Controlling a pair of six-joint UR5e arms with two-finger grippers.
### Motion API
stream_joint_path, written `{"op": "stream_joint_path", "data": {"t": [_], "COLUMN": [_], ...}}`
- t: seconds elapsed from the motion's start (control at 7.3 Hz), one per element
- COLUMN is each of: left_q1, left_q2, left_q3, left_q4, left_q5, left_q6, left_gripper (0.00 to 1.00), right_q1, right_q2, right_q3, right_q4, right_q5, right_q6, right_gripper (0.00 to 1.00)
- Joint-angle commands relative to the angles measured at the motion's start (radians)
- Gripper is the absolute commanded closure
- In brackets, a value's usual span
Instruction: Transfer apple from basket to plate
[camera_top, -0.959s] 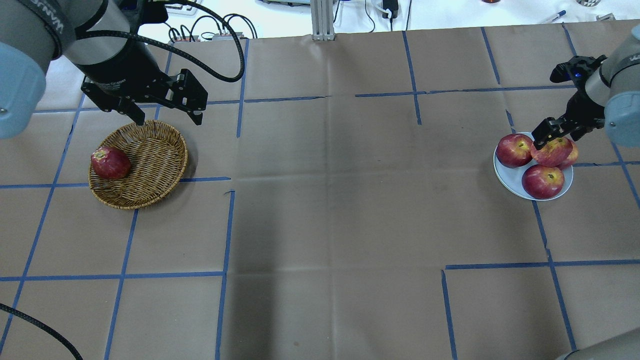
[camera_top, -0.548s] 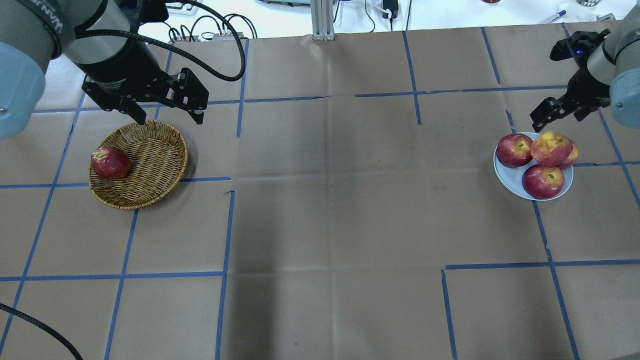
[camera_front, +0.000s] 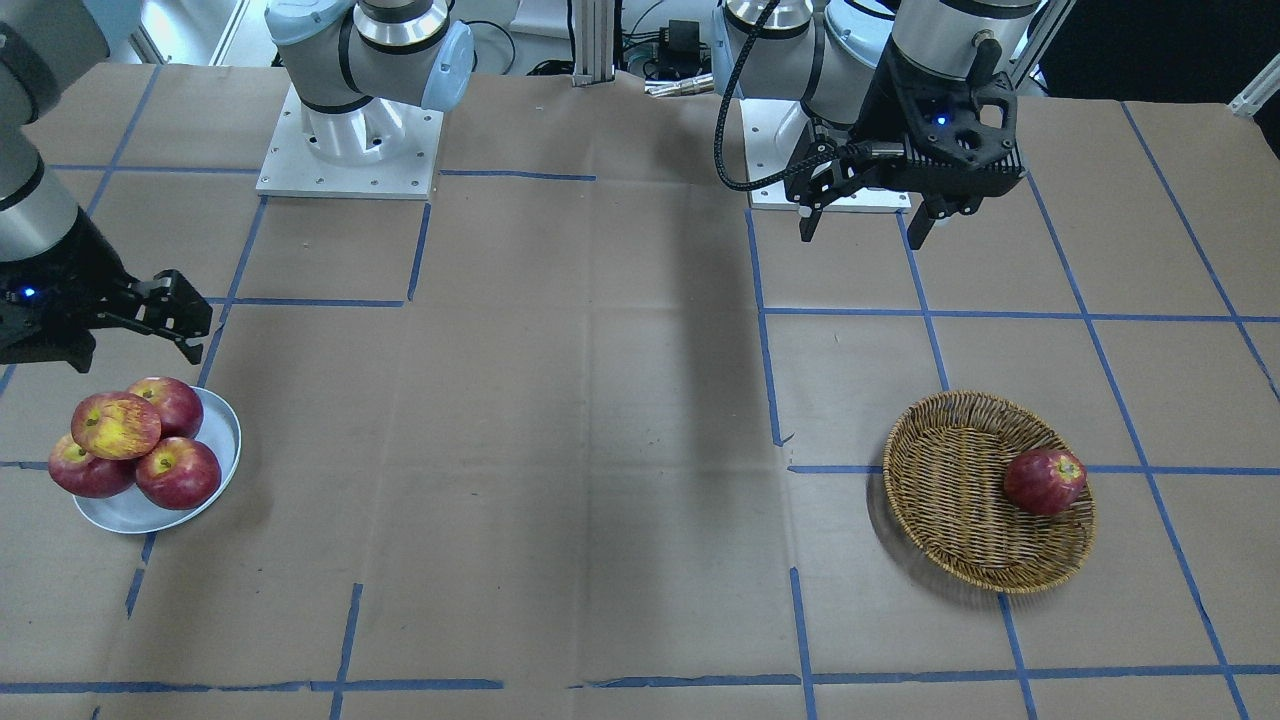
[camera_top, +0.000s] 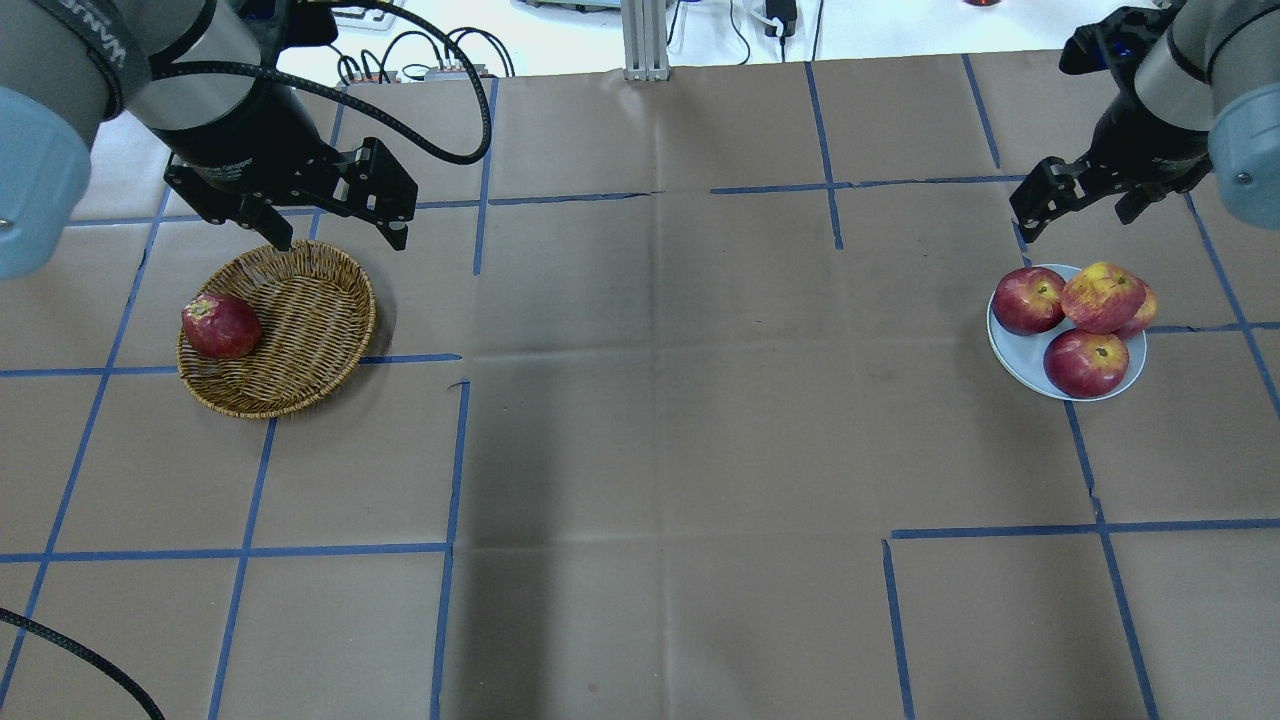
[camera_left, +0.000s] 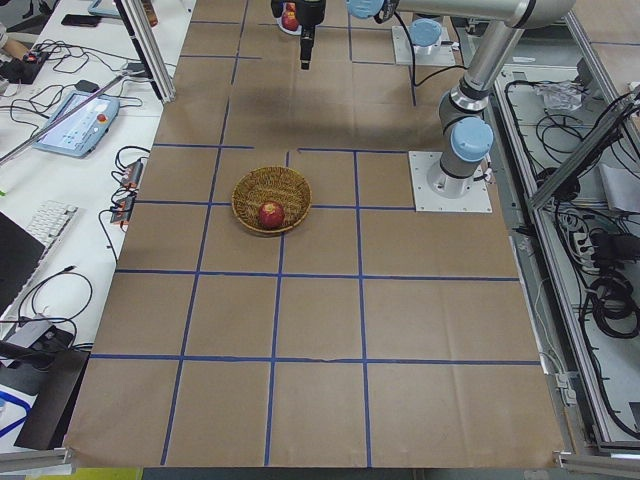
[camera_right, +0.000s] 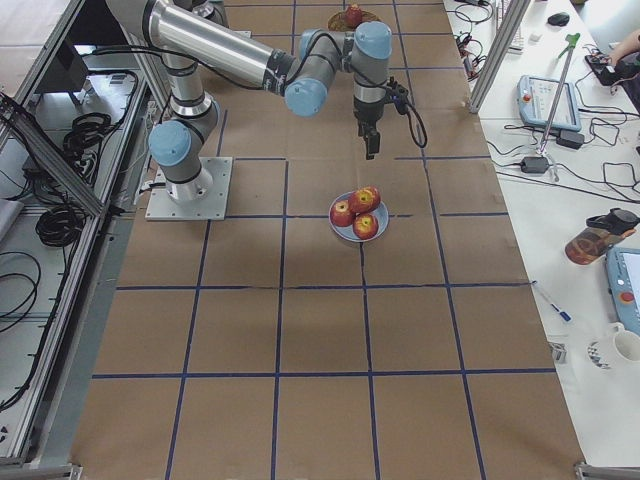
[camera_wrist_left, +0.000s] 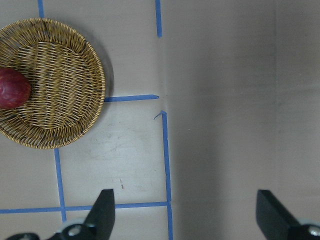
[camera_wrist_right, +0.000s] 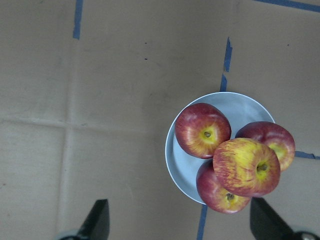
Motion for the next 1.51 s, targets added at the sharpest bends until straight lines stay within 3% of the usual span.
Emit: {"op": "stream_joint_path", "data": {"t": [0.0, 0.27, 0.55, 1.37], "left_q1": [0.0, 0.0, 0.0, 0.0], "left_q2": [0.009, 0.008, 0.008, 0.006], "left_q3": [-0.003, -0.005, -0.007, -0.008], "left_q4": [0.0, 0.0, 0.002, 0.002], "left_q5": [-0.001, 0.0, 0.003, 0.02], "left_q6": [0.001, 0.001, 0.001, 0.001], "left_gripper": [0.01, 0.01, 0.01, 0.01], "right_q1": [0.146, 0.269, 0.264, 0.265], "right_q2": [-0.046, -0.053, -0.05, -0.05], "right_q3": [-0.03, -0.098, -0.136, -0.138], "right_q4": [0.106, 0.201, 0.271, 0.266], "right_q5": [0.004, 0.011, 0.012, 0.01], "right_q6": [0.234, 0.394, 0.395, 0.387], "right_gripper": [0.0, 0.0, 0.0, 0.0]}}
